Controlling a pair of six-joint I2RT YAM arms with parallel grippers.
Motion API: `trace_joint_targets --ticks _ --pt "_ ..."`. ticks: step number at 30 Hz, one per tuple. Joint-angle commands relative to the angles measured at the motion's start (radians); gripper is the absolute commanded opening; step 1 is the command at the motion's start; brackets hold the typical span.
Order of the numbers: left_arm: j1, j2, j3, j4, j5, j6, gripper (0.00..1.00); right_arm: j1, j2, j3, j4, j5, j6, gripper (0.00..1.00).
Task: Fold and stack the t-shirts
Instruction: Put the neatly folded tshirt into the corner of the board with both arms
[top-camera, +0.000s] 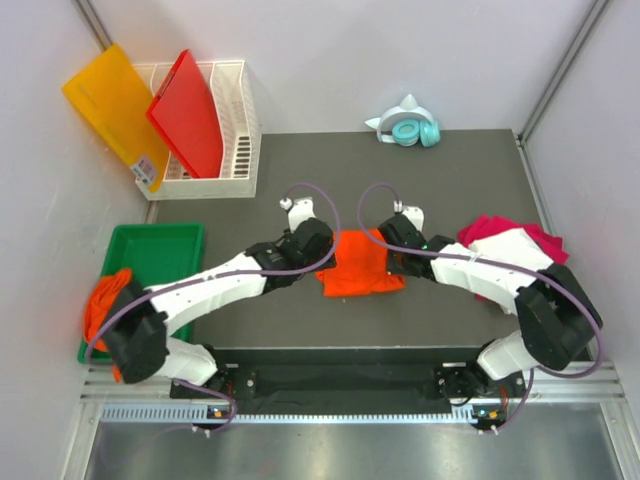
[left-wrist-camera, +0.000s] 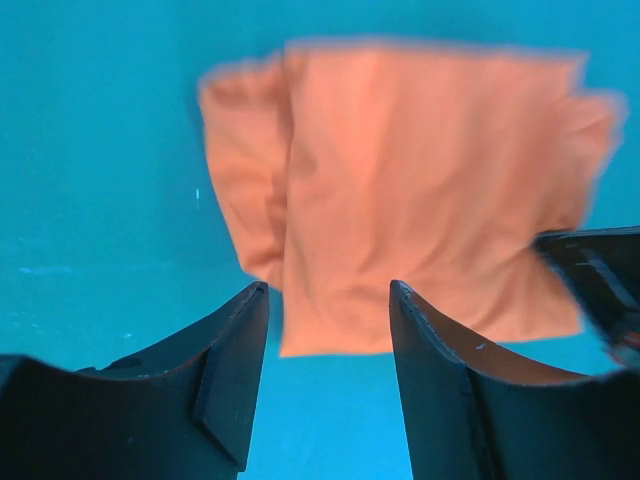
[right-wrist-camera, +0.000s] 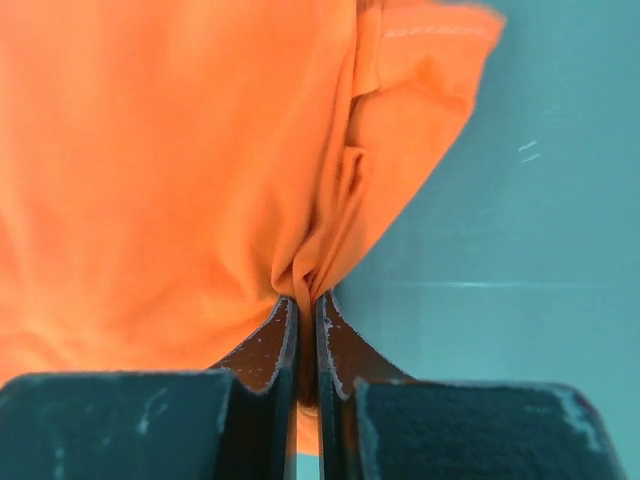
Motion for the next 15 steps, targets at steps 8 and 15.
trace_joint_targets --ticks 8,15 --pt "-0.005 -0.124 -0.074 -0.052 -0.035 -0.040 0.53 -0.014 -0.121 0.322 -0.220 0.220 -0.134 0.00" --pt "-0.036 -0.109 -0.117 -0.042 0.003 -0.051 0.52 -0.039 -0.116 0.502 -0.319 0.304 -0.167 0.00"
